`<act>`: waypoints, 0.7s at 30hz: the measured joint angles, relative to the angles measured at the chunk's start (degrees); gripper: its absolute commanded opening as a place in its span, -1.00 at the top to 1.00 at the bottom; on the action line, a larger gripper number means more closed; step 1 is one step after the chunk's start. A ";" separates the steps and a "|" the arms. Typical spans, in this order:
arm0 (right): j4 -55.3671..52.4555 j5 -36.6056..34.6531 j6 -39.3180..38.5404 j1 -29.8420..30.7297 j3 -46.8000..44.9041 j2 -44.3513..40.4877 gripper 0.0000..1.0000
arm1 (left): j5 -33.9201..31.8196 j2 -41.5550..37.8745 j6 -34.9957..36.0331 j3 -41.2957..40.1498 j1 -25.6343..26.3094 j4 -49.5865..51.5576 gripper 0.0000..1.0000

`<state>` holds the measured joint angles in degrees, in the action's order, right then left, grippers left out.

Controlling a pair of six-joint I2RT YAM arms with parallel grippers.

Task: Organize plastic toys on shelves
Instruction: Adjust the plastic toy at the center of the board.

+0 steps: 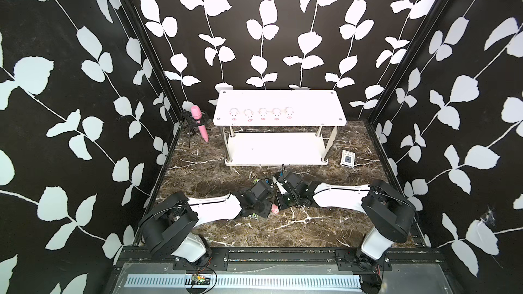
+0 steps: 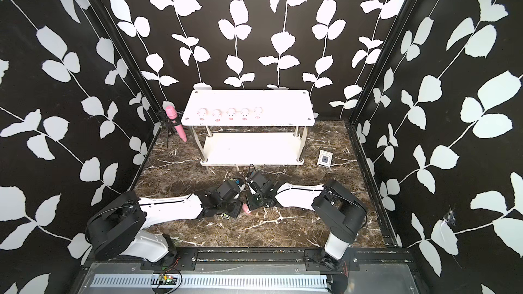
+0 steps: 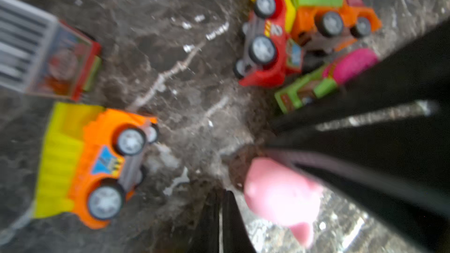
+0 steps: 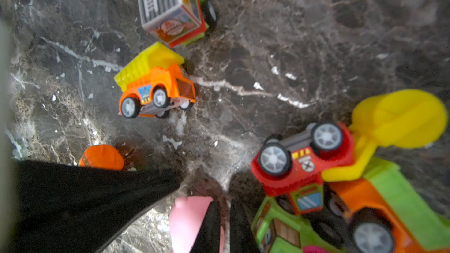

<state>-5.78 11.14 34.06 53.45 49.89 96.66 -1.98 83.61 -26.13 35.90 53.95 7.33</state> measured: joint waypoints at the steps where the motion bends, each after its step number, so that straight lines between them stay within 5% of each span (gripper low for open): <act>1: -0.20 0.00 0.00 0.09 0.00 -0.04 0.72 | -0.37 0.26 0.02 0.31 0.00 0.00 0.82; 21: -1.46 0.02 1.40 0.55 -1.66 -5.33 0.67 | 2.29 2.58 -0.70 1.68 -1.55 -3.08 0.74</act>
<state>-7.25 11.16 35.46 54.00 48.23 91.33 0.32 86.19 -26.83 37.58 52.40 4.25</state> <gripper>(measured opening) 0.163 0.128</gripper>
